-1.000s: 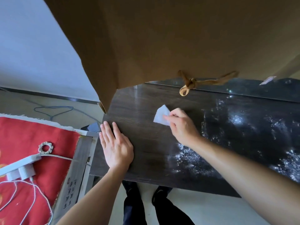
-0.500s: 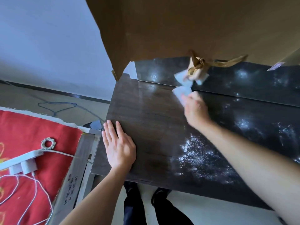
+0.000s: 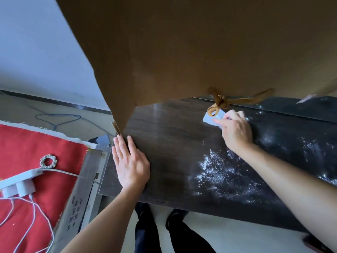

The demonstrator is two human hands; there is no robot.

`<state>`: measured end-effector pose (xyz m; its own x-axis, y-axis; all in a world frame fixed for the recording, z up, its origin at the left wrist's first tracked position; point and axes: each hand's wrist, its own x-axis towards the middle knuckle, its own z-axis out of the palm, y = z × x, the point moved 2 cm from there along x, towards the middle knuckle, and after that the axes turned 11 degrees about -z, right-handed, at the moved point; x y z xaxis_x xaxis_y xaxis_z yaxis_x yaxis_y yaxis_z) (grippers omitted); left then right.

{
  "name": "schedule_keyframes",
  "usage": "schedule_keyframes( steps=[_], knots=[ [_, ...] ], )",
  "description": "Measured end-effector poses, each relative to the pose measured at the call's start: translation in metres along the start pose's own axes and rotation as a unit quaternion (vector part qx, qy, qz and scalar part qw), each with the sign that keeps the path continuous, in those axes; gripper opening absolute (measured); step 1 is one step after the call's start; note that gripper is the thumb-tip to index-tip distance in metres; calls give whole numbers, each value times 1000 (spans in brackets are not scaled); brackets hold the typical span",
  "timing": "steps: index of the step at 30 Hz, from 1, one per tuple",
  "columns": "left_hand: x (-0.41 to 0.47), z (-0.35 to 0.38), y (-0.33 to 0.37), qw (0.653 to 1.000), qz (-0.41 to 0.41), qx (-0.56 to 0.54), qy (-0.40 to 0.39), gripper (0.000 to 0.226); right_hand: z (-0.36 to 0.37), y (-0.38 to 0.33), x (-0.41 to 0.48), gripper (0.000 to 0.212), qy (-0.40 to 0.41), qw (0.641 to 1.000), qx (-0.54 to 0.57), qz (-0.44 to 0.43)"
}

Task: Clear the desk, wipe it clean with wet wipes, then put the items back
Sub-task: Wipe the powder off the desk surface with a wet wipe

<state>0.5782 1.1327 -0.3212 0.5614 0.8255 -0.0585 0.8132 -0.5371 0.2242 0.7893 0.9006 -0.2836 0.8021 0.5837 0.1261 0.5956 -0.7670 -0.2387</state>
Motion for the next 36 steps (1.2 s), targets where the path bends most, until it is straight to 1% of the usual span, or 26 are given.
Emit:
schedule_keyframes(
  steps=[1, 2, 4, 6, 7, 8, 9, 11, 12, 13, 14, 15, 17, 19, 20, 21, 22, 23, 25, 27, 28, 29, 31, 33, 35, 36],
  knots=[
    [0, 0, 0, 1000, 0, -1, -1, 56, 1, -9, -4, 17, -2, 1000, 18, -4],
    [0, -1, 1, 1000, 0, -2, -2, 56, 6, -26, -13, 22, -7, 998, 53, -27],
    [0, -1, 1, 1000, -1, -5, -1, 57, 18, -71, -41, 24, -46, 985, 134, -98],
    [0, -1, 1, 1000, 0, -6, 0, 57, 24, -98, -69, 20, -94, 961, 200, -169],
    [0, 0, 0, 1000, 1, -6, 0, 57, 24, -98, -73, 16, -111, 952, 219, -184],
    [0, 1, 0, 1000, 1, -6, -1, 57, 24, -90, -69, 12, -108, 951, 225, -182],
    [0, 1, 0, 1000, -1, -6, -1, 57, 23, -80, -58, 11, -93, 958, 223, -157],
    [0, 1, 0, 1000, -5, -5, -5, 57, 20, -62, -23, 23, -34, 977, 202, -57],
    [0, 1, 0, 1000, -5, -4, -7, 57, 21, -56, -8, 30, -12, 981, 192, -6],
    [0, 1, 0, 1000, -4, -4, -6, 58, 23, -58, 4, 31, -3, 982, 188, 25],
    [0, 1, 0, 1000, -4, -5, -7, 58, 27, -67, 8, 27, -4, 983, 182, 30],
    [0, 0, 0, 1000, -5, -6, -9, 58, 31, -80, 5, 20, -12, 984, 178, 15],
    [0, 0, -1, 1000, -2, -9, -12, 58, 36, -111, -19, 13, -46, 976, 200, -75],
    [0, -1, -1, 1000, 2, -10, -14, 60, 34, -128, -55, 14, -113, 953, 234, -156],
    [0, -1, -1, 1000, 3, -11, -17, 59, 31, -127, -70, 16, -146, 942, 246, -174],
    [0, -1, -1, 1000, 4, -12, -20, 58, 29, -121, -78, 17, -168, 936, 253, -179],
    [0, -1, -2, 1000, 7, -12, -23, 57, 27, -113, -79, 16, -172, 937, 248, -174],
    [-1, -1, -2, 1000, 10, -13, -25, 54, 27, -103, -73, 15, -156, 947, 234, -153],
    [-1, 0, -2, 999, 15, -16, -31, 50, 28, -87, -50, 8, -96, 972, 204, -73],
    [0, 1, -4, 999, 19, -23, -31, 50, 31, -92, -35, 6, -55, 981, 184, -11],
    [0, 1, -4, 999, 21, -28, -32, 50, 34, -104, -36, 5, -46, 982, 184, -1],
    [1, 1, -4, 999, 25, -32, -36, 50, 38, -119, -43, 4, -43, 980, 192, -9],
    [2, 1, -7, 997, 51, -39, -45, 52, 43, -153, -76, 4, -55, 974, 209, -63],
    [3, 1, -13, 992, 105, -40, -52, 54, 43, -175, -116, 5, -91, 964, 226, -105],
    [4, -1, -22, 985, 157, -29, -64, 52, 39, -173, -145, 8, -106, 965, 216, -109],
    [4, -1, -25, 982, 177, -22, -68, 50, 36, -166, -153, 9, -92, 971, 204, -89]
  ],
)
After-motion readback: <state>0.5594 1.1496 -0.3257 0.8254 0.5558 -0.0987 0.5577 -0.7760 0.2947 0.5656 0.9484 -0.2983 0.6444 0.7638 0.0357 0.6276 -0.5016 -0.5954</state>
